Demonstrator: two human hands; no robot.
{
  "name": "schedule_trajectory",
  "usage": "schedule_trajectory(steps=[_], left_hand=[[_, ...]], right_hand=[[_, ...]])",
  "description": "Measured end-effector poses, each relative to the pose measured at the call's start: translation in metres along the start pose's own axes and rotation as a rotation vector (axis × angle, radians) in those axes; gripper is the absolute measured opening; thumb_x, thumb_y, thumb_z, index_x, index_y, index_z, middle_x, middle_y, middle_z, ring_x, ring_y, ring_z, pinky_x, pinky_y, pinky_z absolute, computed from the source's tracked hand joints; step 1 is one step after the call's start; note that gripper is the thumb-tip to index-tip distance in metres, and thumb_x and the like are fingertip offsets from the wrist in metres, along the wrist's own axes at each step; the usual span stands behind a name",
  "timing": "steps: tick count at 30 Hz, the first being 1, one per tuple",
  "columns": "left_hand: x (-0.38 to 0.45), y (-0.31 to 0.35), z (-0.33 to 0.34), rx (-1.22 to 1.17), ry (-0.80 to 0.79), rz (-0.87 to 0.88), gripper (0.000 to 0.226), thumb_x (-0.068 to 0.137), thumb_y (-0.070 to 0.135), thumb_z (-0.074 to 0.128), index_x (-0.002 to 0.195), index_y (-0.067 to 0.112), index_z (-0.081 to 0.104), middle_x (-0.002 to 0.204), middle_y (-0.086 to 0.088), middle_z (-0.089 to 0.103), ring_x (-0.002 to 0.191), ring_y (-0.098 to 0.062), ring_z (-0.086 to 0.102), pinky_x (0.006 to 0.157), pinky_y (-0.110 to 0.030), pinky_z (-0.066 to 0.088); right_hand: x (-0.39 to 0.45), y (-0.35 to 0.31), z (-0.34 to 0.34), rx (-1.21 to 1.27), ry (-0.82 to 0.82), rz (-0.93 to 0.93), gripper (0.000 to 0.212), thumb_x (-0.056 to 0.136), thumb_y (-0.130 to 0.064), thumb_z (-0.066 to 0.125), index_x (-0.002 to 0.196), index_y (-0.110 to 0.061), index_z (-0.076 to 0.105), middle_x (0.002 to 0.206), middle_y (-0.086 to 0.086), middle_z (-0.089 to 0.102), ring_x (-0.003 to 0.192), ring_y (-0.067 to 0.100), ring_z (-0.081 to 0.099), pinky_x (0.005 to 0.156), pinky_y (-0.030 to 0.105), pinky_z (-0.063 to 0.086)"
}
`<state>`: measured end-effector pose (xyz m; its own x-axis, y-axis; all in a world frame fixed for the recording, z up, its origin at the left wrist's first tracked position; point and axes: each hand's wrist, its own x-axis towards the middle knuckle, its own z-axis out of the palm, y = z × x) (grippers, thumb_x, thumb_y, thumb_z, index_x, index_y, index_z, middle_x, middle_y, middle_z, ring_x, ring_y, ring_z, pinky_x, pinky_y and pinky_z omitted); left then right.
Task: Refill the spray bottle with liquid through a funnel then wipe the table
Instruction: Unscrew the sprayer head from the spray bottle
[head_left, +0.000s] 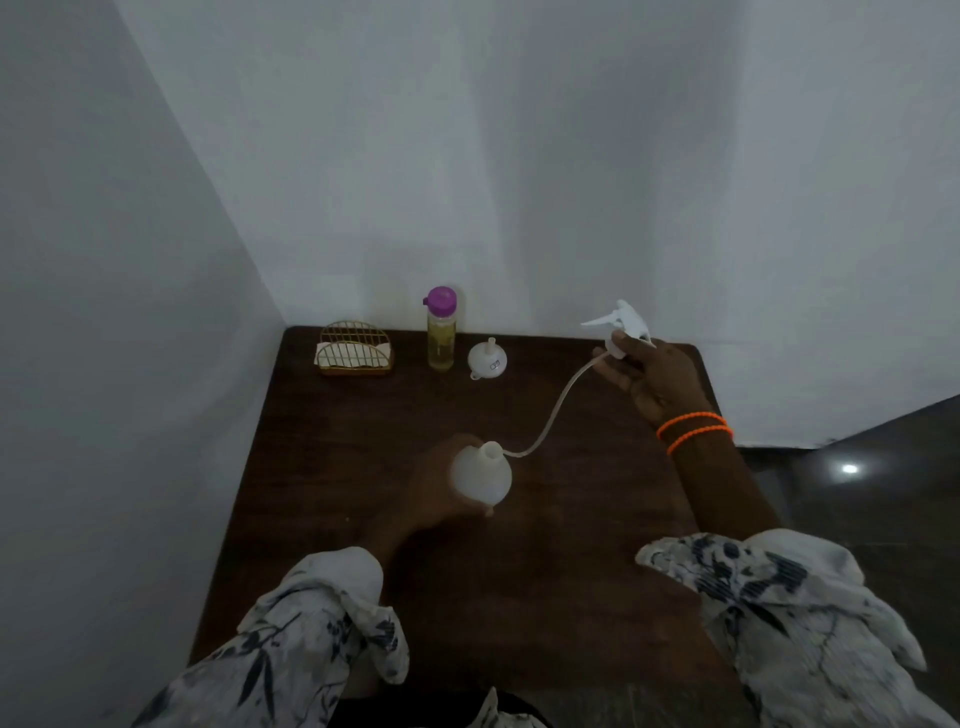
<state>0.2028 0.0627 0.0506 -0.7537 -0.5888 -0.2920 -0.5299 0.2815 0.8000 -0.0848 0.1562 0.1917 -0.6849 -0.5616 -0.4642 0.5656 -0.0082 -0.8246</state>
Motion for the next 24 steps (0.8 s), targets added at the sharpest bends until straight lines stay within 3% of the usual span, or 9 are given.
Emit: schedule_trajectory(steps=[6,12,17,24], left_hand=[[0.014,-0.014,0.003,-0.072,0.016,-0.077,0.096,0.051,0.043,0.097,0.13,0.048,0.043,0.135,0.018,0.051,0.125,-0.008,0.049,0.107,-0.044,0.047],[0.033,-0.028,0.007,-0.093,0.078,-0.124,0.098,0.054,0.032,0.098,0.138,0.033,0.046,0.139,0.01,0.051,0.125,-0.009,0.047,0.102,-0.033,0.043],[0.052,-0.035,0.006,-0.106,0.106,-0.13,0.096,0.057,0.028,0.098,0.138,0.028,0.047,0.138,0.009,0.052,0.122,-0.003,0.043,0.104,-0.029,0.038],[0.07,-0.04,0.017,-0.078,0.099,-0.113,0.104,0.056,0.034,0.099,0.144,0.025,0.045,0.149,0.005,0.048,0.137,-0.012,0.043,0.115,-0.041,0.037]], right_hand=[[0.018,0.027,-0.008,0.103,-0.002,0.144,0.032,0.094,-0.002,0.064,0.124,0.003,0.058,0.11,0.021,0.067,0.096,0.031,0.073,0.072,0.037,0.063],[0.04,0.053,-0.021,0.181,0.02,0.23,0.038,0.091,-0.002,0.066,0.128,0.003,0.059,0.116,0.023,0.067,0.097,0.032,0.075,0.077,0.037,0.062],[0.064,0.076,-0.023,0.011,-0.014,0.312,0.029,0.093,-0.003,0.063,0.121,0.003,0.06,0.104,0.02,0.069,0.085,0.028,0.076,0.07,0.037,0.063],[0.095,0.13,-0.025,-0.212,-0.05,0.511,0.042,0.091,-0.001,0.065,0.132,-0.001,0.055,0.121,0.022,0.065,0.097,0.031,0.073,0.069,0.04,0.063]])
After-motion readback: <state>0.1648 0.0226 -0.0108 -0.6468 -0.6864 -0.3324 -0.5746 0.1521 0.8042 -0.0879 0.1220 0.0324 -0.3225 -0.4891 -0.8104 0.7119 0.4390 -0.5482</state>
